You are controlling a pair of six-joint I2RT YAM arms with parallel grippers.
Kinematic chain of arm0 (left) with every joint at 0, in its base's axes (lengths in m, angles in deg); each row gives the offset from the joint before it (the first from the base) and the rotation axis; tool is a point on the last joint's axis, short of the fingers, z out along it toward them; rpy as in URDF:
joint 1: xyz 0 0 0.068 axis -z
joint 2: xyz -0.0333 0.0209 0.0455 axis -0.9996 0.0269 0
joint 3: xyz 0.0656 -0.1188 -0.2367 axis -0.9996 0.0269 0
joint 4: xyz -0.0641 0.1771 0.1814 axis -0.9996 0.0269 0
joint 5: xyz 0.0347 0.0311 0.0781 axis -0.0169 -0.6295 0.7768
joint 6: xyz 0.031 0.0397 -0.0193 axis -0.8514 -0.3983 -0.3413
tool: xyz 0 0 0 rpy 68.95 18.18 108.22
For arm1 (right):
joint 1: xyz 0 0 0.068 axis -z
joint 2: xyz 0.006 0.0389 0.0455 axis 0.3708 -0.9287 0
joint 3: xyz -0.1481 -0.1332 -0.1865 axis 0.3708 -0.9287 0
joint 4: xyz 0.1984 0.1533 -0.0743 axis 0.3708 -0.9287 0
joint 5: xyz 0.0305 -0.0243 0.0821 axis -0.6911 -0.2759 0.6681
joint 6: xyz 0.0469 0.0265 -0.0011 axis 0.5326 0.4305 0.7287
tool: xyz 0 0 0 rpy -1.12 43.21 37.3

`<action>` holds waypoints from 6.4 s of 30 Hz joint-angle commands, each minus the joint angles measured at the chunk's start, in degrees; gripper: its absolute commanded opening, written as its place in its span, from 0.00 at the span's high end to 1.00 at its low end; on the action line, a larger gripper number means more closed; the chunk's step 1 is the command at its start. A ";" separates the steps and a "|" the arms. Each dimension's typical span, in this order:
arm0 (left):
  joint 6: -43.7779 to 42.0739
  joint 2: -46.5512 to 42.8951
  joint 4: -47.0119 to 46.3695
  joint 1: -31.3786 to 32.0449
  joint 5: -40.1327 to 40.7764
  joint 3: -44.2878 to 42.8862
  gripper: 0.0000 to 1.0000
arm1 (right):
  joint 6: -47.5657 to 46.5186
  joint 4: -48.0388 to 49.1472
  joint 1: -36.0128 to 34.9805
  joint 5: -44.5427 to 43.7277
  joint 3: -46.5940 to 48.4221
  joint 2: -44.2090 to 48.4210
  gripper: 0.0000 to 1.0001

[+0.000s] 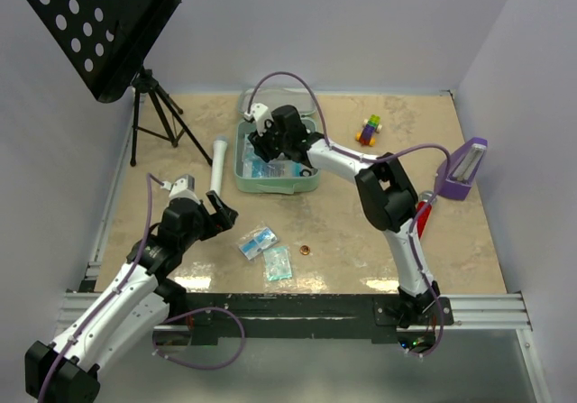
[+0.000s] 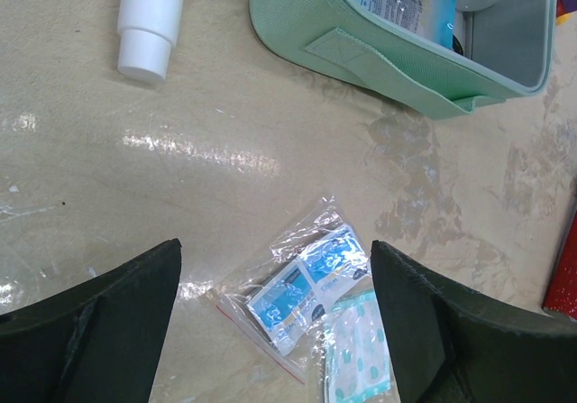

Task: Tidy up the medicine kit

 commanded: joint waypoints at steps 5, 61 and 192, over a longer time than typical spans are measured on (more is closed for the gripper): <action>-0.46 -0.24 -0.77 -0.29 1.10 -0.16 0.10 | 11.66 12.53 -0.63 -9.29 -14.60 22.02 0.47; 2.26 2.58 -3.32 -0.29 -1.01 2.57 0.05 | 64.32 -14.61 -31.21 -39.02 -57.10 35.86 0.58; 3.32 3.45 -1.21 -0.29 -1.09 -0.25 0.05 | 36.91 -4.43 -10.59 -24.97 -27.48 47.81 1.00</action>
